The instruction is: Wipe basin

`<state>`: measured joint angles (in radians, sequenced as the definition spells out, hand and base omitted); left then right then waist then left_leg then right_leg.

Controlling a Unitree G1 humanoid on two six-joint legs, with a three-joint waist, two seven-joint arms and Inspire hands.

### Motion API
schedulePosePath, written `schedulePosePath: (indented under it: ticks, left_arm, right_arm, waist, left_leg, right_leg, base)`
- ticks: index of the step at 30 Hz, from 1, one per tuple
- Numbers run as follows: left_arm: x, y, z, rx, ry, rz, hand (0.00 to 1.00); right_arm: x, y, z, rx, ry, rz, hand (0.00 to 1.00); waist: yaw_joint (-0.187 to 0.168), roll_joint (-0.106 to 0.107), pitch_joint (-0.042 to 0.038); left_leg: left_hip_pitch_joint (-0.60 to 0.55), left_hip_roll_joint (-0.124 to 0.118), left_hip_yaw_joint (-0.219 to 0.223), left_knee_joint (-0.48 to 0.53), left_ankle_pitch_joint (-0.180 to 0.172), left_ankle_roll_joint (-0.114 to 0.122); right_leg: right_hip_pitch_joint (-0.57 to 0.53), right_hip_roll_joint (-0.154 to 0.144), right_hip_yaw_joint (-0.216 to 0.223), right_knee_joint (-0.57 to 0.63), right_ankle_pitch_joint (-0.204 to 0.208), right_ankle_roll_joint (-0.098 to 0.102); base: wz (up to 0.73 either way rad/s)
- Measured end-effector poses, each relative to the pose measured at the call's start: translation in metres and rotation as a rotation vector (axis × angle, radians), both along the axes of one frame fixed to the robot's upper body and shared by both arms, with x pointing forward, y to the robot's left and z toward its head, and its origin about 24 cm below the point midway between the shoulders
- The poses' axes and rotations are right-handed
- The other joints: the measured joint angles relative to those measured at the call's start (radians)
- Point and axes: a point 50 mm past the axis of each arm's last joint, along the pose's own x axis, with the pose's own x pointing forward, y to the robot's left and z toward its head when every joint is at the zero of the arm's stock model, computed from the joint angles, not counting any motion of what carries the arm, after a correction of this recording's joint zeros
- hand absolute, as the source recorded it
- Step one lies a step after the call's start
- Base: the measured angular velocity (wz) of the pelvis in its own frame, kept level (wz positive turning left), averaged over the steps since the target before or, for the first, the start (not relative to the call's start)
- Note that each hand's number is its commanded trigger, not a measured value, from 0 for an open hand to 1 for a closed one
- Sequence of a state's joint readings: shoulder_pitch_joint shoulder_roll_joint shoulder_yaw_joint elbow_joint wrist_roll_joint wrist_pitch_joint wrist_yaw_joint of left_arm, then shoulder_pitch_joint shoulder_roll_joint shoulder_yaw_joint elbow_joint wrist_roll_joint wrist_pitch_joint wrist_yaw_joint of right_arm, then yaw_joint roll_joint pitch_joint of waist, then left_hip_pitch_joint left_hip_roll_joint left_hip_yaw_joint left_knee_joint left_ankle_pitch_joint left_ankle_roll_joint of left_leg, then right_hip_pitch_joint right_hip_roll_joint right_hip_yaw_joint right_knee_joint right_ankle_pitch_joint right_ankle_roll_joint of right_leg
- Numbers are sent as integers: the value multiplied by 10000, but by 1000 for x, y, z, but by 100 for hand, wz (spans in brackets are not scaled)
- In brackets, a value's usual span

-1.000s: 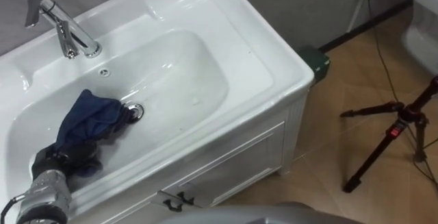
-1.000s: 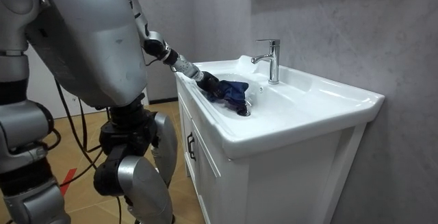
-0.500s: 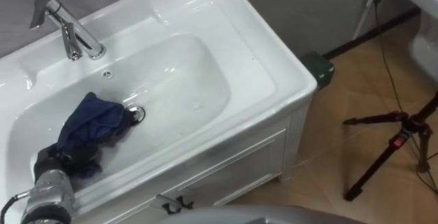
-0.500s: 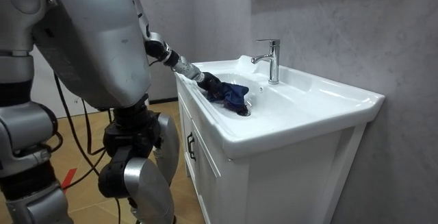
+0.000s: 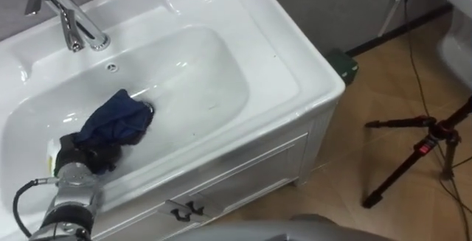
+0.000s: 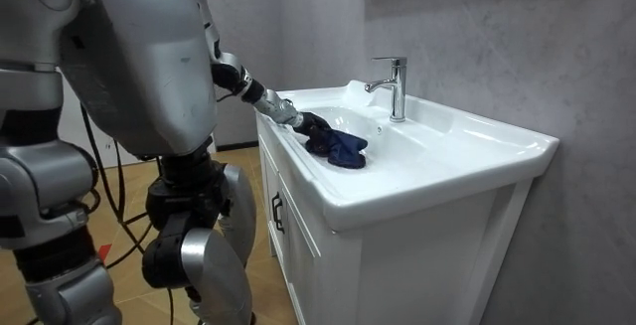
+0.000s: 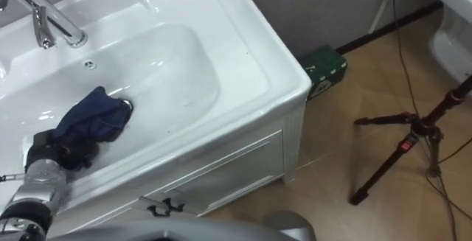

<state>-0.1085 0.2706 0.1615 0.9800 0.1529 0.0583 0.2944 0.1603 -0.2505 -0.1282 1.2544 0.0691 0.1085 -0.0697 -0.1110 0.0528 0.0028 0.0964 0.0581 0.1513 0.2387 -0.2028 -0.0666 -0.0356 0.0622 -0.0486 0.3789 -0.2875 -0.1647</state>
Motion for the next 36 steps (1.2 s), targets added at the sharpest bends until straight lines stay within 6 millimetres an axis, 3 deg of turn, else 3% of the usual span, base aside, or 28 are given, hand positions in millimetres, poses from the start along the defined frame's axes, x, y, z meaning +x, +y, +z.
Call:
schedulePosePath:
  ticks: [4,11,17,22,28,36]
  left_arm:
    - [23,-17,5,1,-315,-679,100]
    - [63,-46,19,-37,-826,-2039,100]
    - [86,-66,33,2,-1574,-2766,100]
    - [108,-84,48,-31,-2148,-3473,100]
    - [113,-86,52,-234,-2385,-3409,100]
    - [123,-98,67,-120,-3094,-4018,100]
  right_arm:
    - [-4,7,-3,184,178,-8,0]
    - [-6,12,-5,394,484,555,0]
    - [-4,13,-5,439,533,955,0]
    - [-2,14,-6,507,710,1159,0]
    - [2,17,-7,564,667,1284,0]
    - [0,28,-11,855,795,1373,0]
  waist:
    - [-302,-58,42]
    - [-815,-148,99]
    - [-1315,-137,94]
    - [-1454,-156,121]
    - [-1592,-97,87]
    - [-1594,-88,101]
  left_leg:
    - [-185,-16,-23,-33,1,-1]
    - [-283,-8,112,-45,-29,17]
    - [-351,-27,139,-43,-28,17]
    - [-281,-23,248,-174,-28,17]
    - [-161,-34,382,-349,-28,18]
    - [-158,-38,404,-342,-26,25]
  right_leg:
    - [-107,-79,-240,11,10,7]
    - [-240,-85,-220,32,41,59]
    - [-390,-84,-123,22,109,115]
    - [-374,-77,-77,-27,181,164]
    - [-338,-77,-49,-76,225,237]
    - [-178,-80,-84,-391,395,332]
  base:
    - [17]
    - [-1]
    - [-5]
    - [-3]
    - [0]
    - [1]
